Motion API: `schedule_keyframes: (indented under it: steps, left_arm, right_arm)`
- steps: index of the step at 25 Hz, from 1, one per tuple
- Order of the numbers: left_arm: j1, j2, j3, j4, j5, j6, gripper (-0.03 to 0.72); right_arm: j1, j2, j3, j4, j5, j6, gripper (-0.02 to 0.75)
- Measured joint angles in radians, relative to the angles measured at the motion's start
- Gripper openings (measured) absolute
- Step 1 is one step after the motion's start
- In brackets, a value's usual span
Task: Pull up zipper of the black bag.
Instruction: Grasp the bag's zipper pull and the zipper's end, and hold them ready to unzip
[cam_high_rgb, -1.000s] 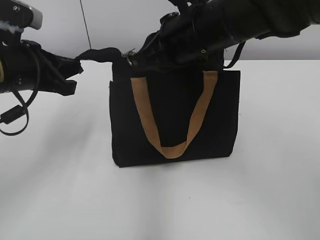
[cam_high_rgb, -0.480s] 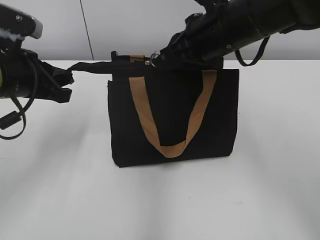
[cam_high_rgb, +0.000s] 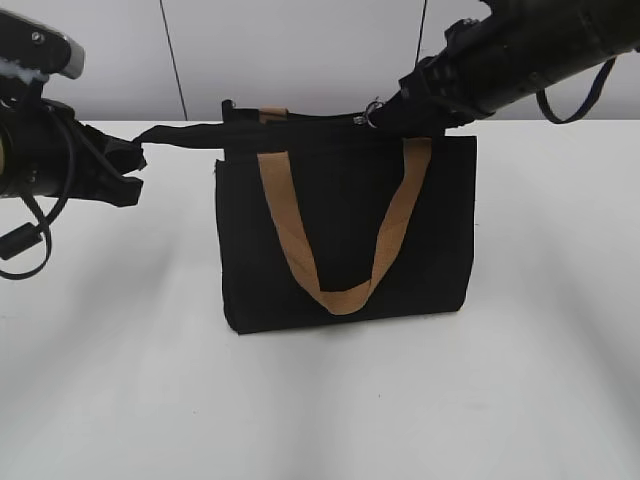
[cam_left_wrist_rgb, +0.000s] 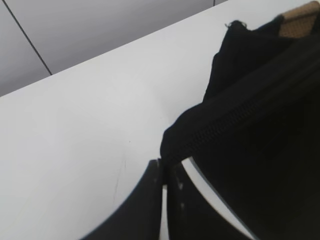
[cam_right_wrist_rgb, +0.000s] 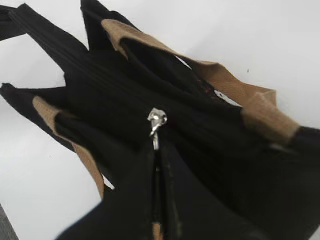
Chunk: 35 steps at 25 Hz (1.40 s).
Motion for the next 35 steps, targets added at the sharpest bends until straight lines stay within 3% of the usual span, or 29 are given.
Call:
schedule_keyframes:
  steps: [11,20,23,25,28,31,35]
  left_arm:
    - [0.0,0.0,0.0,-0.002,0.004,0.0,-0.01]
    - [-0.001,0.0,0.0,-0.002,-0.007,0.0,-0.01]
    - [-0.001,0.0,0.0,-0.047,-0.011,0.0,0.006]
    - [-0.001,0.0,0.0,-0.122,-0.017,0.0,0.073]
    - [-0.005,-0.005,0.0,-0.207,-0.022,0.0,0.249]
    - [-0.031,-0.019,0.0,-0.251,-0.007,-0.001,0.372]
    - [-0.079,-0.059,0.0,-0.348,0.115,-0.001,0.408]
  right_arm:
    - [-0.124,-0.024,0.0,-0.007,0.085,0.007,-0.001]
    - [-0.133,-0.028,0.0,-0.024,0.108,0.041,0.0]
    - [-0.136,-0.029,0.0,-0.032,0.118,0.041,0.052]
    - [-0.142,-0.034,0.0,-0.036,0.118,0.043,0.142]
    - [-0.142,-0.048,0.0,-0.041,0.121,0.044,0.3]
    - [-0.142,-0.072,0.0,-0.042,0.128,0.044,0.354]
    - [-0.107,-0.114,0.0,-0.117,0.147,0.063,0.368]
